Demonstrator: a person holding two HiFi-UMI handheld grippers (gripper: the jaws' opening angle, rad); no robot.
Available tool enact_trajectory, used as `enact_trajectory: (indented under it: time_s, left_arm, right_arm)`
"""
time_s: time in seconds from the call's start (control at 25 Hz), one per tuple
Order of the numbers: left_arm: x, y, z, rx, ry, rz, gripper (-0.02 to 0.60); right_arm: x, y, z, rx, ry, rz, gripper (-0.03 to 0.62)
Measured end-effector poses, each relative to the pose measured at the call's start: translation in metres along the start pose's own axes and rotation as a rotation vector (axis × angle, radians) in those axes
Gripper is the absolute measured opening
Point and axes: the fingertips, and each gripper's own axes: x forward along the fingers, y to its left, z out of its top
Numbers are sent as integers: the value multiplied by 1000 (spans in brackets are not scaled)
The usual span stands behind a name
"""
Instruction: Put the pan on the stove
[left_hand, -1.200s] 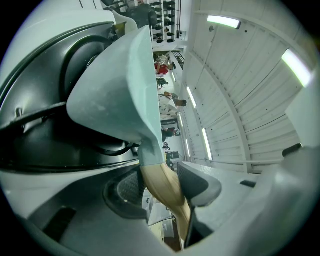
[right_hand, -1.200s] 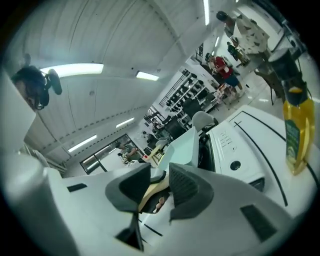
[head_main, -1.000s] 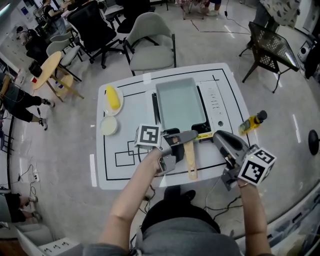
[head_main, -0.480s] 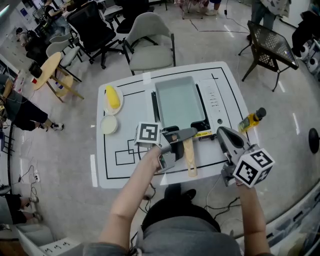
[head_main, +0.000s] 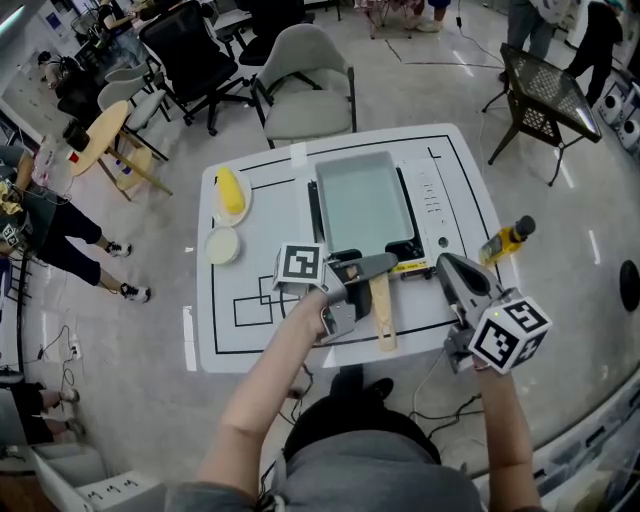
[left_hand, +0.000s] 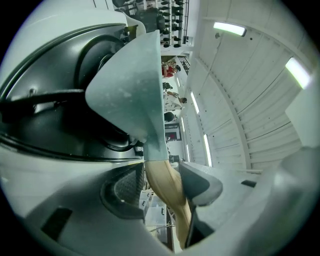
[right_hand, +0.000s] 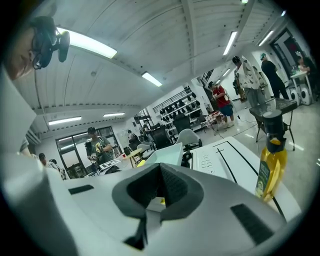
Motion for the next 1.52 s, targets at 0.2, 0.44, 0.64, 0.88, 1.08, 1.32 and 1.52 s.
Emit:
enact_trajectory:
  time_s: [0.2, 0.44, 0.64, 0.88, 1.08, 1.32, 1.52]
  left_arm:
    - [-1, 3, -5, -43, -20, -23, 235]
    - [-13, -4, -15, -33, -47, -25, 242]
    - [-41, -4, -10, -8, -128, 15, 242]
    - [-74, -14, 0, 97, -237, 77, 241]
    - [-103, -18, 13, 321, -321, 255, 214]
    - [-119, -19, 16, 590, -390, 473, 124]
    - [-125, -22, 16, 825, -413, 652, 67]
  right_arm:
    - [0, -2, 0, 12, 2, 5, 5]
    - [0, -3, -2, 8, 8, 6, 5]
    - [2, -2, -5, 5, 17, 8, 5]
    - [3, -1, -8, -14, 22, 1, 5]
    - [0, -1, -10, -20, 22, -14, 5]
    - [0, 4, -13, -30, 18, -29, 5]
    - [-1, 5, -15, -40, 12, -46, 5]
